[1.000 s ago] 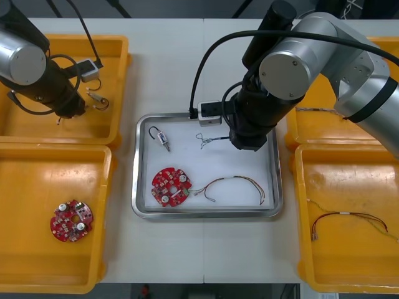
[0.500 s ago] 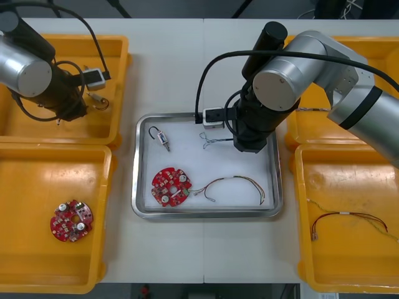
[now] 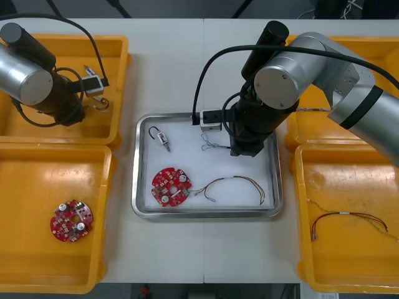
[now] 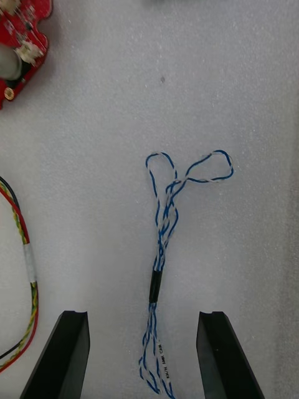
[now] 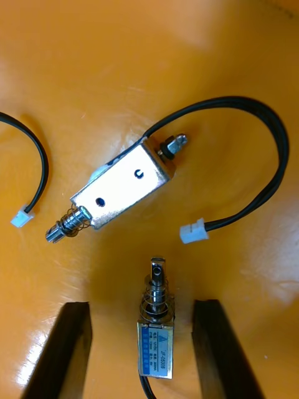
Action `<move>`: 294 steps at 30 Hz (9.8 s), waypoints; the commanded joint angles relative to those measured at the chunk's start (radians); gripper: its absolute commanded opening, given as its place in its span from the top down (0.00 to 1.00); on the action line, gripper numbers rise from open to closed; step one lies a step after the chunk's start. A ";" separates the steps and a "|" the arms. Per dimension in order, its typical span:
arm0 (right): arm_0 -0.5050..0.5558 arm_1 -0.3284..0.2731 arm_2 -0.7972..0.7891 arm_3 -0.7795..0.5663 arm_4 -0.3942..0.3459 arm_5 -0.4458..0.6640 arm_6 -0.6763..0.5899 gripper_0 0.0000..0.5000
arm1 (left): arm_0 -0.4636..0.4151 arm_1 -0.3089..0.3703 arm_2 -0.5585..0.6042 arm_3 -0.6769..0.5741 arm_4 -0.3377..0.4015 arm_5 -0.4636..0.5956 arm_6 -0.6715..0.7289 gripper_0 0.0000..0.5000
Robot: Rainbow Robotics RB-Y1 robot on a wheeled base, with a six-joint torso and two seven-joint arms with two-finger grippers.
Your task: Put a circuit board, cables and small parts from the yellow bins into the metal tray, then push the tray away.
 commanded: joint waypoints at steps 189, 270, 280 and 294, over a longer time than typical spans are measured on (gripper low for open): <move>0.759 -0.442 -0.859 -0.579 -0.042 0.254 -1.210 0.00 | -0.048 0.005 0.542 -0.758 0.072 0.977 1.678 0.00; 0.200 0.123 0.344 -0.528 0.453 0.173 -0.528 0.00 | 0.998 0.277 1.137 -0.925 0.006 0.564 1.131 0.00; 0.282 0.135 0.350 -0.530 0.553 0.167 -0.538 0.00 | 0.998 0.277 1.136 -0.925 0.002 0.563 1.125 0.00; 0.309 0.141 0.351 -0.528 0.604 0.167 -0.545 0.18 | 0.998 0.277 1.136 -0.925 0.002 0.563 1.125 0.00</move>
